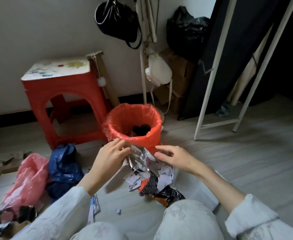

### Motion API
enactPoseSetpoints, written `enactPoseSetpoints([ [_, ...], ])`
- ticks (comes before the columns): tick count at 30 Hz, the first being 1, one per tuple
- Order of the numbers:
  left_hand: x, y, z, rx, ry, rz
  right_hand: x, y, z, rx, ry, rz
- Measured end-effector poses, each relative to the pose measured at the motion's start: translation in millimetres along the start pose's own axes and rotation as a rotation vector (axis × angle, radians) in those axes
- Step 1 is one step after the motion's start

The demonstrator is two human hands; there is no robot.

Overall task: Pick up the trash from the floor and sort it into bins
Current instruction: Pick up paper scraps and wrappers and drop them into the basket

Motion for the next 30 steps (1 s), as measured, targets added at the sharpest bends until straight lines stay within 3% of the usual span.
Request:
enactPoseSetpoints([
  [3, -13.8, -0.1, 9.9, 0.151, -0.005, 0.042, 2.0, 9.7, -13.7, -0.032, -0.091, -0.161],
  [6, -27.9, -1.1, 13.5, 0.185, -0.010, 0.080, 10.5, 19.3, -29.8, -0.053, -0.100, -0.267],
  [12, -61.0, -10.2, 18.6, 0.201, -0.050, 0.099, 16.6, 31.0, -67.6, -0.114, 0.033, -0.218],
  [19, -58.2, -2.8, 22.9, 0.290, -0.065, 0.109, 16.3, 36.5, -65.0, -0.085, 0.084, -0.101],
  [22, -50.0, 2.8, 9.4, 0.230, 0.037, 0.074, -4.3, 37.6, -60.2, -0.031, 0.022, 0.111],
  [25, -48.2, 9.6, -4.2, 0.060, 0.144, 0.000, -26.2, 31.2, -62.8, 0.012, -0.218, 0.299],
  [27, -54.2, 18.5, -8.6, -0.083, 0.063, -0.019, -32.7, 27.6, -68.0, 0.022, -0.332, 0.347],
  [30, -55.4, 35.4, -11.2, -0.258, -0.228, -0.010, -34.9, 22.7, -81.6, -0.013, -0.309, 0.424],
])
Point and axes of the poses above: each hand's wrist, its own y-axis towards the middle knuckle, its own x-axis out of the palm, z = x × y, the point moved 4 cm from there along y, towards the middle knuckle, and after that the axes turned 13 degrees about -y, right-handed, at the moved point
